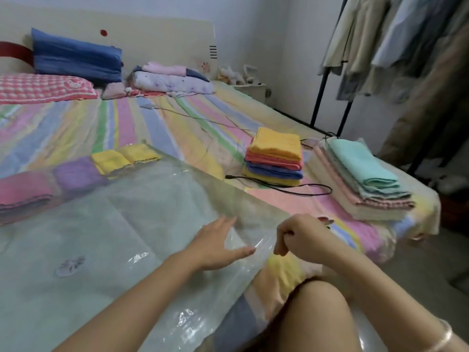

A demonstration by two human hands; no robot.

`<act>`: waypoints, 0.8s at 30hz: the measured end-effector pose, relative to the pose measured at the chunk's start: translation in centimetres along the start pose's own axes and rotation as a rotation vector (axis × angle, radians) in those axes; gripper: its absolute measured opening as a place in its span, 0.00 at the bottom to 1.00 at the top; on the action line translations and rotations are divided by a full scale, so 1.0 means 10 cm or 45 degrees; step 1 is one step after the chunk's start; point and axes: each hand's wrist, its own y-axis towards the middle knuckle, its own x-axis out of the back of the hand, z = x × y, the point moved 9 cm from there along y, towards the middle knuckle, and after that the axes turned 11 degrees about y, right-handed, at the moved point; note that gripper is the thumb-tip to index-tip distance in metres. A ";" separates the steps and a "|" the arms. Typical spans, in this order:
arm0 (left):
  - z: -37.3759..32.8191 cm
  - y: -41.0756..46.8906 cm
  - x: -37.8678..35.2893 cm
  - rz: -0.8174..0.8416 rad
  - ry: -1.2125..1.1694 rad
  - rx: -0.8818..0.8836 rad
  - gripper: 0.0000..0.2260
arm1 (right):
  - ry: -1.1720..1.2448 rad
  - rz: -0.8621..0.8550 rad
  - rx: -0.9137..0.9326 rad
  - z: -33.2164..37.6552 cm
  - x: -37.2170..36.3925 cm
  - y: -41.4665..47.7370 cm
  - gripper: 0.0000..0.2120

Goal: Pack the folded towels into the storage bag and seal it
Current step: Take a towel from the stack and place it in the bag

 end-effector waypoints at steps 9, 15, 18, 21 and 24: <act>-0.18 0.09 -0.27 -0.009 0.343 0.026 0.64 | -0.031 -0.894 -0.353 -0.98 0.56 0.10 0.12; -0.77 -0.10 -0.26 -0.113 0.604 -0.436 0.39 | -0.001 -0.652 -0.654 -1.45 0.45 0.33 0.25; -0.69 -0.17 -0.34 0.110 0.505 -0.482 0.36 | 0.049 -0.596 -0.653 -1.52 0.44 0.40 0.17; -0.44 -0.26 -0.30 0.404 0.248 -0.452 0.36 | 0.177 -0.546 -0.629 -1.58 0.47 0.47 0.16; -0.20 -0.38 -0.23 0.687 0.000 -0.385 0.35 | 0.261 -0.526 -0.704 -1.67 0.48 0.45 0.22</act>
